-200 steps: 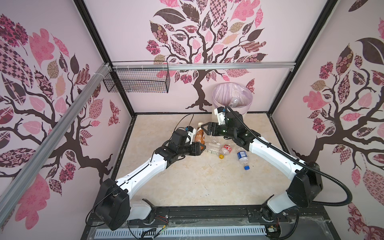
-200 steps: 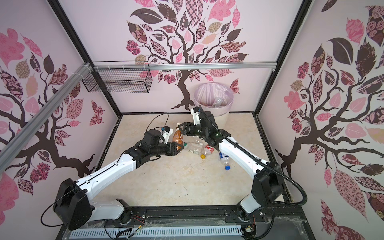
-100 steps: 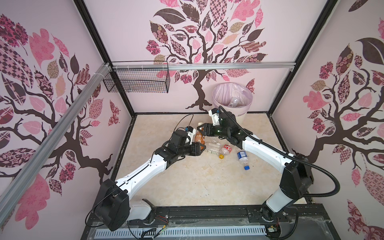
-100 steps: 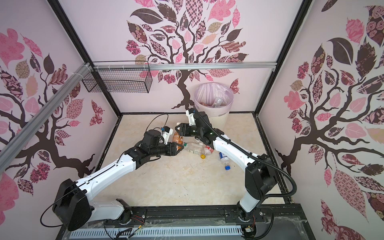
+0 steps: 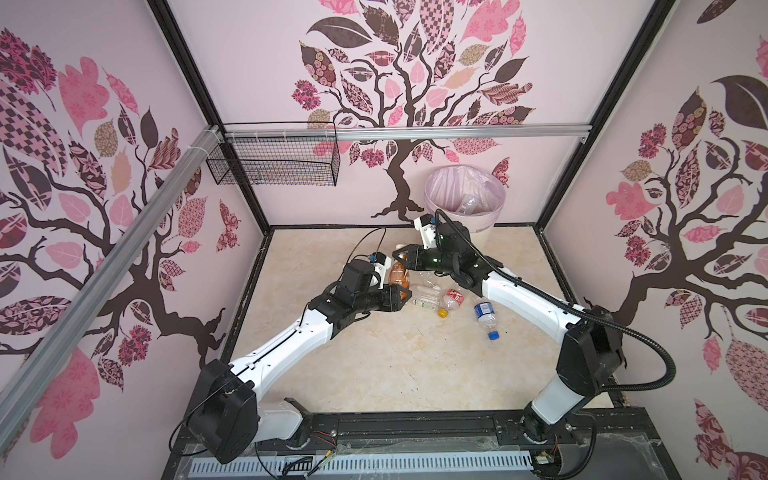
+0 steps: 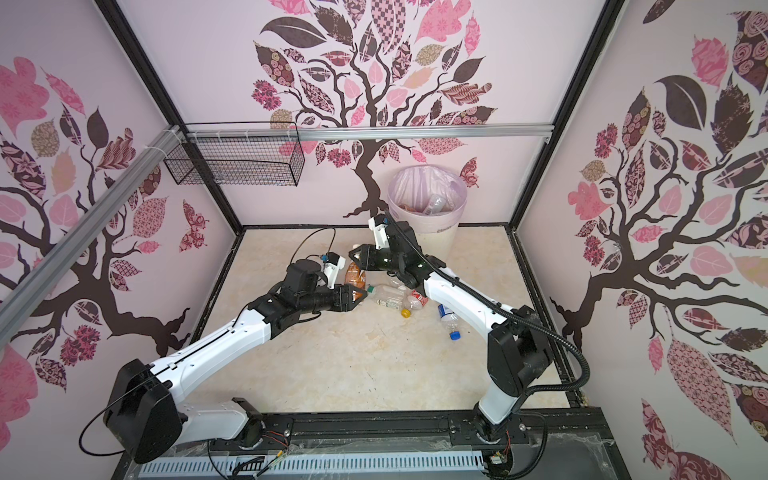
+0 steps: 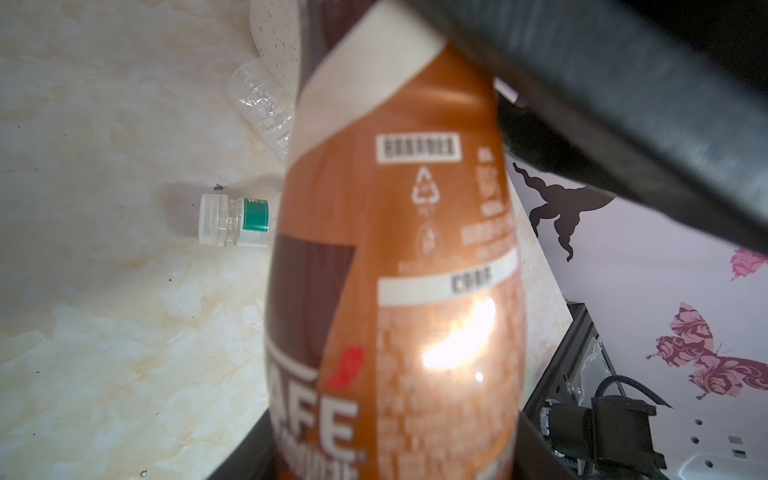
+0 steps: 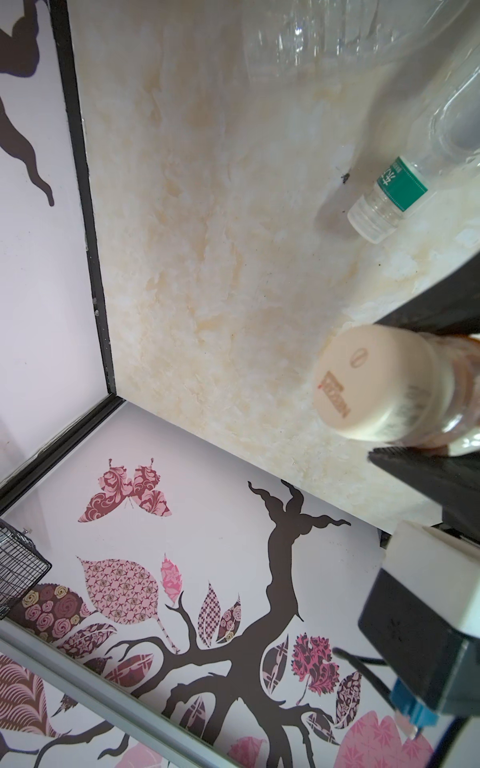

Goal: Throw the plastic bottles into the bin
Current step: 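Lift the Nescafe bottle upright with the left gripper toward the right gripper, then grasp the Nescafe cap with the right gripper, carry it over the bin, release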

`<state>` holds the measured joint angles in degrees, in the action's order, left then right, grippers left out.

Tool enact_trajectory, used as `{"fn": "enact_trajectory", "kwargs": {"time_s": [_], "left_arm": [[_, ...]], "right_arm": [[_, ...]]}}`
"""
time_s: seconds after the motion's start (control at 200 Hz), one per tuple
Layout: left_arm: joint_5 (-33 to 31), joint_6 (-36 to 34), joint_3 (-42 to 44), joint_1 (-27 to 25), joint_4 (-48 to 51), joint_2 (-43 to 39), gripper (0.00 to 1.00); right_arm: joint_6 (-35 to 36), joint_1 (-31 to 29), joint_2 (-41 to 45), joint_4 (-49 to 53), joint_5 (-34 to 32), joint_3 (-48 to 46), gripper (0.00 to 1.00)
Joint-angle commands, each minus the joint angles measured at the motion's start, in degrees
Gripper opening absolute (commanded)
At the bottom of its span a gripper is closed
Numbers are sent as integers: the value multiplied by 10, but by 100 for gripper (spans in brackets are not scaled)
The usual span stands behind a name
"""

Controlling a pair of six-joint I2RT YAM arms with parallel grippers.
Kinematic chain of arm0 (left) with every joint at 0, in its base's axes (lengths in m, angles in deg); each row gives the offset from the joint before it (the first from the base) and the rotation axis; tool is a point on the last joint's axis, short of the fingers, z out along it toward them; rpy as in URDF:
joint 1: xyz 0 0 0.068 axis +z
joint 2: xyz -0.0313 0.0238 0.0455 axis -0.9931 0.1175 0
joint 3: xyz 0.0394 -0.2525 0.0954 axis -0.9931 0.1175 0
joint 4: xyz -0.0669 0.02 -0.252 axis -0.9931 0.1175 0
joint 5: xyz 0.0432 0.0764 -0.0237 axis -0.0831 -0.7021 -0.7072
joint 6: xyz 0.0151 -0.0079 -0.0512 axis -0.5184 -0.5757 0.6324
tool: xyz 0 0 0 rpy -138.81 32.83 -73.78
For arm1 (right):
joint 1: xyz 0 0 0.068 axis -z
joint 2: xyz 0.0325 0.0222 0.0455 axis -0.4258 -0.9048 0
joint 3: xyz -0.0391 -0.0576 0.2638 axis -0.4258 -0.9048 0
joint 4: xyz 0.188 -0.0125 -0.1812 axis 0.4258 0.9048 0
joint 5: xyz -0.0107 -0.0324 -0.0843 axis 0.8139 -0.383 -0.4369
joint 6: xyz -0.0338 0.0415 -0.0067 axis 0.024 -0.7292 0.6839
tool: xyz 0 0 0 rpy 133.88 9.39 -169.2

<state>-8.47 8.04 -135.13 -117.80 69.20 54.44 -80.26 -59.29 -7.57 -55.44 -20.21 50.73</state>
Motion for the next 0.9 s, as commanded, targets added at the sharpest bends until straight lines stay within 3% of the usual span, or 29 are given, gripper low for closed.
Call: {"fn": "enact_trajectory", "kwargs": {"time_s": [0.0, 0.215, 0.565, 0.775, 0.895], "left_arm": [[-5, -8, 17, -3, -11, -17, 57], [-18, -9, 13, -3, -1, -16, 63], [-51, -13, 1, -2, 25, -29, 84], [-65, -32, -39, -2, 56, -32, 98], [-78, -64, -101, -2, 83, -26, 98]], "right_arm": [[1, -2, -8, -8, -8, 22, 32], [9, 0, -4, -9, -23, 25, 29], [44, 44, -8, 32, -39, 78, 28], [127, 67, -5, 110, -120, 195, 28], [183, 75, 1, 142, -195, 278, 28]]}}
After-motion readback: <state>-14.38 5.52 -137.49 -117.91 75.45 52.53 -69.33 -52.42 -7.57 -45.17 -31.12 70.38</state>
